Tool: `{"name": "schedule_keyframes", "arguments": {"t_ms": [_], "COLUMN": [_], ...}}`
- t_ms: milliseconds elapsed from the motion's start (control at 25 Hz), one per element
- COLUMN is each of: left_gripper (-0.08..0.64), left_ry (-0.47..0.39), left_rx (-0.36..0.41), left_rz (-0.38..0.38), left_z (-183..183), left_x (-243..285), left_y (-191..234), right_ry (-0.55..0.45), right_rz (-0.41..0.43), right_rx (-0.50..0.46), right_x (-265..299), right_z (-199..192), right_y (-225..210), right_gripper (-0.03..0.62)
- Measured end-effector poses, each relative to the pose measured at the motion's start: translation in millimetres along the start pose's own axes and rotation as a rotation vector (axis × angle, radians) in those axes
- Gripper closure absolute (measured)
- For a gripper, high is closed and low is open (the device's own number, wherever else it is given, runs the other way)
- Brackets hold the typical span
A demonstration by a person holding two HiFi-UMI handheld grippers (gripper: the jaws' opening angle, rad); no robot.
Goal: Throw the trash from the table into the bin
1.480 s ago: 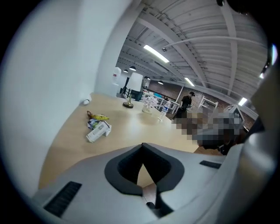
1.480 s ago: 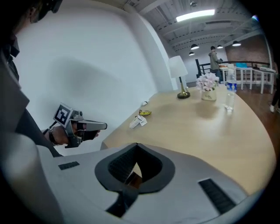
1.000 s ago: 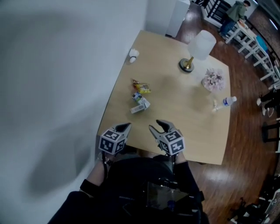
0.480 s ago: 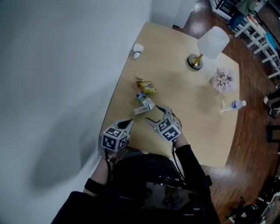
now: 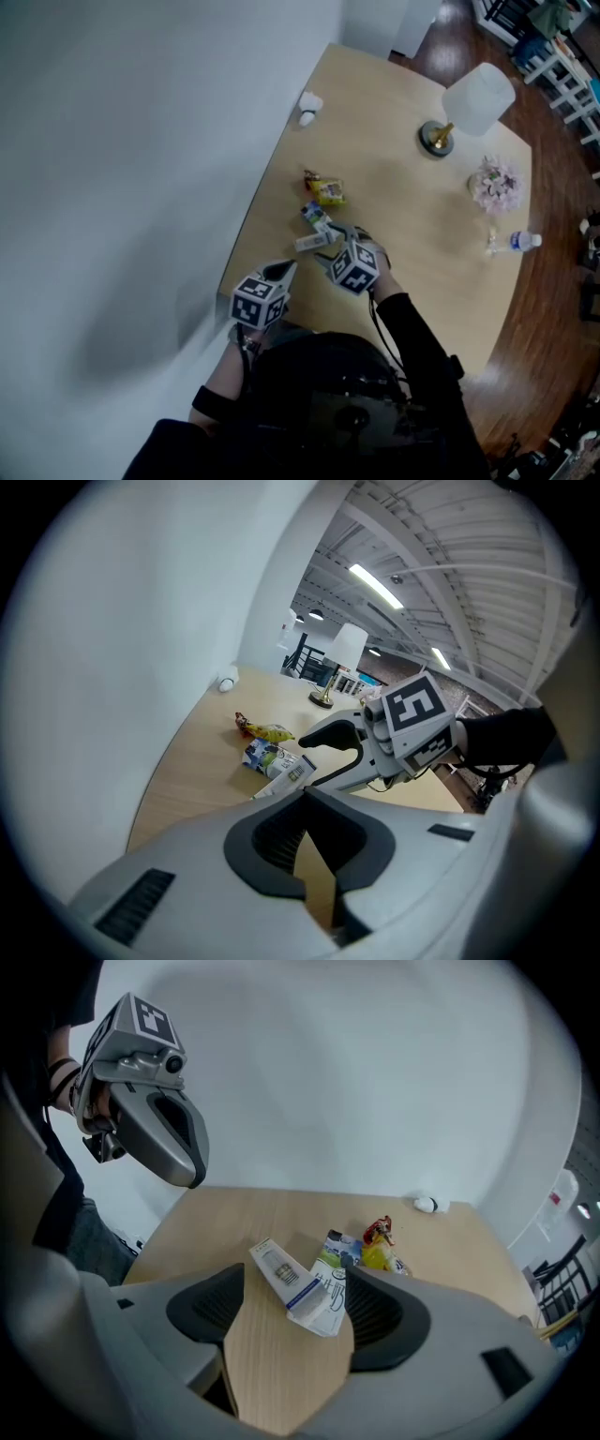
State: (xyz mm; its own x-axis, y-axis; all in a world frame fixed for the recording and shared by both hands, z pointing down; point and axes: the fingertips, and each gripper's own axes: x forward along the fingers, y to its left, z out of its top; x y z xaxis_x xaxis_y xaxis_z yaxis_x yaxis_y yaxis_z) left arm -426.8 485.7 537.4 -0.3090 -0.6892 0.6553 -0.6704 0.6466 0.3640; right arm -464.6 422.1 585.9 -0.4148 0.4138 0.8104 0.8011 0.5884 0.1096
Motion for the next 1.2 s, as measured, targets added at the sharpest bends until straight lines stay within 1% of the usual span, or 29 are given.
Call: {"name": "schedule_keyframes", "arguments": {"t_ms": [120,240,400,600,800,920,1000,1080,1200], "left_gripper": [0.555,0.555,0.555,0.555,0.555,0.555,0.555,0.555,0.555], "left_ry": [0.005,0.011,0.018,0.019,0.018,0.012,0.004,-0.005,-0.007], "left_rx": [-0.014,-0.025,-0.033,-0.023,0.005,0.029,0.06,0.106,0.154], "left_rz": [0.009,0.019,0.027,0.03,0.018,0.009,-0.004,-0.023,-0.048], "left_z": [-1.2,-2.0,-4.3,-2.5,3.0,7.8,15.9,26.2,30.7], "left_x": [0.7,1.3,1.5,0.1,-3.8,-7.1,-7.6,-6.4,-7.8], "left_y": [0.1,2.7,5.3,7.4,5.3,0.7,-3.3,-6.9,-15.2], "right_ry": [0.013,0.023,0.016,-0.007,-0.058,-0.113,-0.162,-0.198,-0.228], "right_rz": [0.03,0.034,0.038,0.049,0.026,0.013,-0.011,-0.057,-0.109], "right_rx": [-0.029,-0.047,-0.046,-0.018,0.033,0.102,0.177,0.284,0.472], "right_x": [7.0,11.8,13.7,10.8,-11.3,-37.0,-61.6,-87.7,-120.2], "right_z": [1.8,2.6,2.2,4.3,15.9,24.3,29.5,27.6,10.2], "right_y": [2.8,2.2,2.3,4.7,4.4,4.1,-0.9,-7.8,-2.8], "right_gripper": [0.254,0.296,0.348,0.377,0.39,0.394,0.396,0.397,0.397]}}
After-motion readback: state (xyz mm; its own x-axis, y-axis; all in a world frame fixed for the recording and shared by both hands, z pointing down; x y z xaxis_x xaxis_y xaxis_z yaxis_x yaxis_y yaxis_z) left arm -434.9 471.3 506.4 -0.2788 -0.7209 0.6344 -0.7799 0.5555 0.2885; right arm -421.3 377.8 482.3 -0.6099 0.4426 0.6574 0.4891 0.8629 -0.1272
